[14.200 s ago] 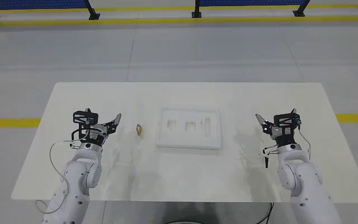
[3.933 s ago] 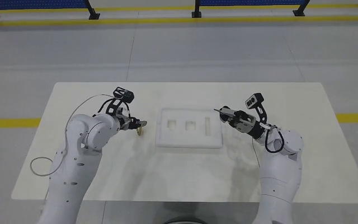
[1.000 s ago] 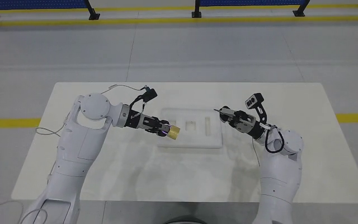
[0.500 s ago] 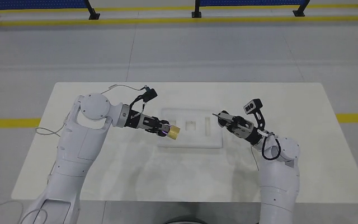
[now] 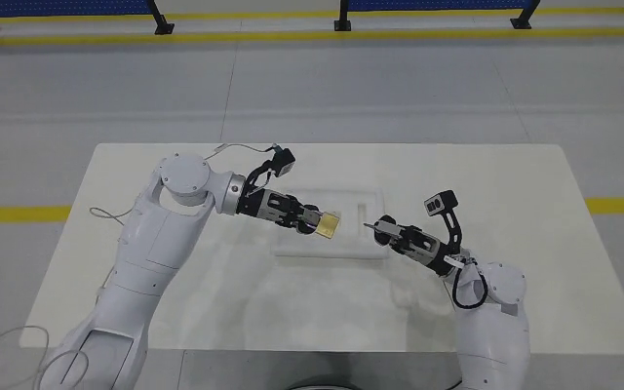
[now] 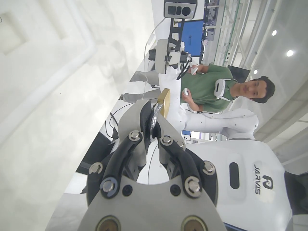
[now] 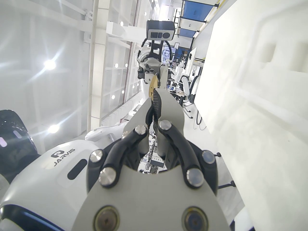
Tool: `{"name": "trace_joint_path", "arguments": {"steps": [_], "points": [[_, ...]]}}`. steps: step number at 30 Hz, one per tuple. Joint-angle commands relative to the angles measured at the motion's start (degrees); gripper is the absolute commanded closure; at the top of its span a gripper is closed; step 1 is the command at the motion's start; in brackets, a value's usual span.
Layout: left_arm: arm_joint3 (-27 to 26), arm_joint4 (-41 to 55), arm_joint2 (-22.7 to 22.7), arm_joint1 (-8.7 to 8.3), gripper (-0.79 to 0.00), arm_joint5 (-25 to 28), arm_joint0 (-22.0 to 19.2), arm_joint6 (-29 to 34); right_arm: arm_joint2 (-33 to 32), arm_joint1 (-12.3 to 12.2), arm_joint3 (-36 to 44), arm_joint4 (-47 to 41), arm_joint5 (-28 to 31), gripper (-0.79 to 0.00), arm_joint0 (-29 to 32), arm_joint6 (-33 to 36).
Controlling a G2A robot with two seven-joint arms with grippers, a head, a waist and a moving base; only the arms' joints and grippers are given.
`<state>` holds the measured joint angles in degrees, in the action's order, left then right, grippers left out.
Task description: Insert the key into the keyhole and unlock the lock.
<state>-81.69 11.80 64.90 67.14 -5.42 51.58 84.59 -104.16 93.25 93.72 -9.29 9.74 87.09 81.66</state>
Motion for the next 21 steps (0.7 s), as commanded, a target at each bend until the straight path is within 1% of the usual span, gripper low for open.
{"name": "trace_joint_path", "arguments": {"steps": [1, 4, 10, 21], "points": [[0.63, -1.71, -1.16, 0.02, 0.000, 0.46, -0.98, -0.24, 0.70, -0.23, 0.38, -0.58, -0.14, 0.000, 0.54, -0.57], [1.54, -1.95, -2.36, 0.12, 0.000, 0.92, -1.96, -1.02, 1.89, -0.69, 0.70, -1.15, 0.34, 0.000, 1.32, -1.38], [2.55, -3.51, -3.06, -0.06, 0.000, 1.54, -2.84, -2.97, 3.41, -1.48, 0.50, -1.89, 1.59, 0.000, 2.42, -3.39], [1.95, -3.54, -2.99, -0.68, 0.000, 2.07, -2.70, -4.70, 6.52, -2.73, -0.36, -3.27, 5.42, 0.000, 3.08, -9.52]]}}
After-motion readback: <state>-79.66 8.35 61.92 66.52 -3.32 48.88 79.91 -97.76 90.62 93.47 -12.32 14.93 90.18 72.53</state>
